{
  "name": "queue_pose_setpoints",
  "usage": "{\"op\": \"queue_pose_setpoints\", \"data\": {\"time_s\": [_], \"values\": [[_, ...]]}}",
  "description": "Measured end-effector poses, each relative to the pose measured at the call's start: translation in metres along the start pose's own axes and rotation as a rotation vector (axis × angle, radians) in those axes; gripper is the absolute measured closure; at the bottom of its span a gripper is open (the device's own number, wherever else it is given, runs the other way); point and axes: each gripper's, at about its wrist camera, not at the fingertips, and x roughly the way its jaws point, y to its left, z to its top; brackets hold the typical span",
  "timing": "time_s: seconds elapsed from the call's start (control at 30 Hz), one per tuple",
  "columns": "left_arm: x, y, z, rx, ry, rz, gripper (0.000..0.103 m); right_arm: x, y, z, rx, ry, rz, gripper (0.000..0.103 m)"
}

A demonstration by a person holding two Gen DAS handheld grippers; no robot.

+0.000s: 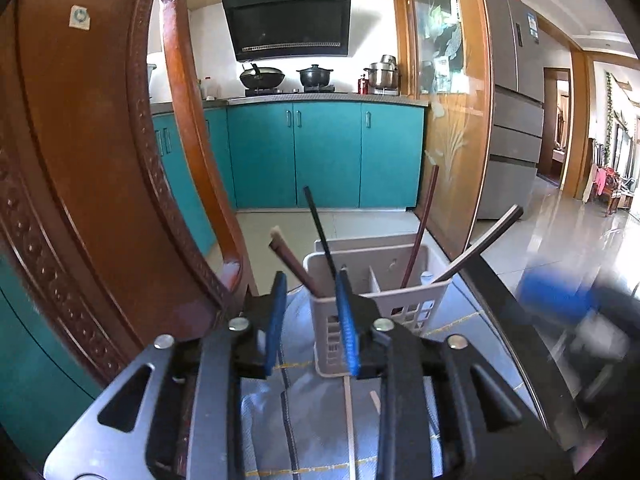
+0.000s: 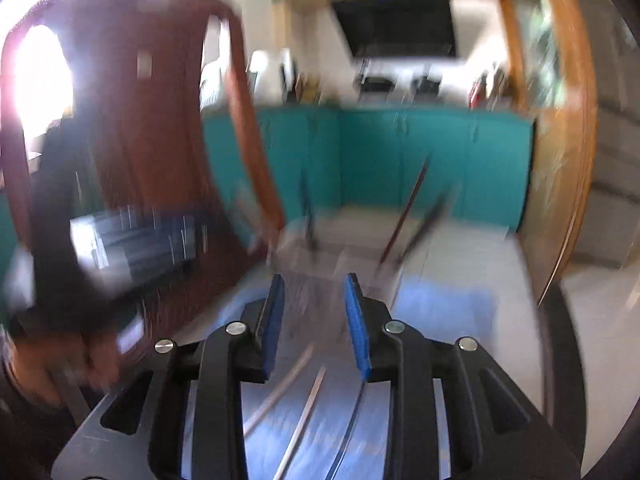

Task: Organize utensils
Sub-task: 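Move both grippers down over the last two light wood chopsticks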

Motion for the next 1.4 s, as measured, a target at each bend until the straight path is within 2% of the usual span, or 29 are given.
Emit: {"op": "queue_pose_setpoints", "data": {"time_s": [0.03,0.1,0.2,0.27,0.4,0.47,0.53,0.57,0.67,0.73,0.9,1.0,1.2,1.33,1.4], "values": [[0.001,0.001,-0.001,0.001,0.005,0.003,0.072,0.015,-0.001,-0.011,0.017,0.071,0.005,0.072],[0.006,0.002,-0.005,0.002,0.023,0.012,0.07,0.058,-0.007,-0.038,0.068,0.273,-0.004,0.072],[0.014,0.007,-0.013,-0.009,0.071,0.036,0.068,0.095,-0.015,-0.065,0.105,0.42,-0.048,0.072],[0.018,0.01,-0.018,-0.023,0.099,0.037,0.067,0.105,-0.015,-0.073,0.104,0.458,-0.053,0.072],[0.025,0.013,-0.026,-0.031,0.144,0.045,0.065,0.115,-0.005,-0.079,0.112,0.478,-0.017,0.072],[0.03,0.012,-0.031,-0.024,0.166,0.05,0.062,0.119,0.001,-0.084,0.081,0.48,-0.036,0.072],[0.036,0.012,-0.033,-0.017,0.189,0.052,0.062,0.124,0.007,-0.084,0.033,0.475,-0.074,0.083],[0.039,0.011,-0.036,-0.011,0.203,0.052,0.062,0.125,0.008,-0.084,0.02,0.48,-0.088,0.093],[0.045,0.009,-0.043,0.005,0.234,0.061,0.061,0.126,-0.006,-0.084,0.081,0.499,-0.089,0.096],[0.05,0.006,-0.047,0.014,0.256,0.063,0.06,0.123,-0.021,-0.082,0.124,0.498,-0.127,0.097],[0.067,-0.008,-0.064,0.057,0.33,0.041,0.058,0.121,-0.051,-0.082,0.229,0.497,-0.162,0.097],[0.078,-0.016,-0.077,0.076,0.374,0.026,0.056,0.117,-0.06,-0.081,0.261,0.488,-0.169,0.091],[0.106,-0.035,-0.105,0.102,0.497,-0.006,0.054,0.113,-0.066,-0.079,0.265,0.477,-0.184,0.076],[0.121,-0.044,-0.119,0.139,0.537,0.005,0.053,0.112,-0.065,-0.077,0.258,0.482,-0.191,0.073],[0.122,-0.046,-0.124,0.146,0.527,0.015,0.051,0.112,-0.065,-0.078,0.255,0.488,-0.19,0.073]]}}
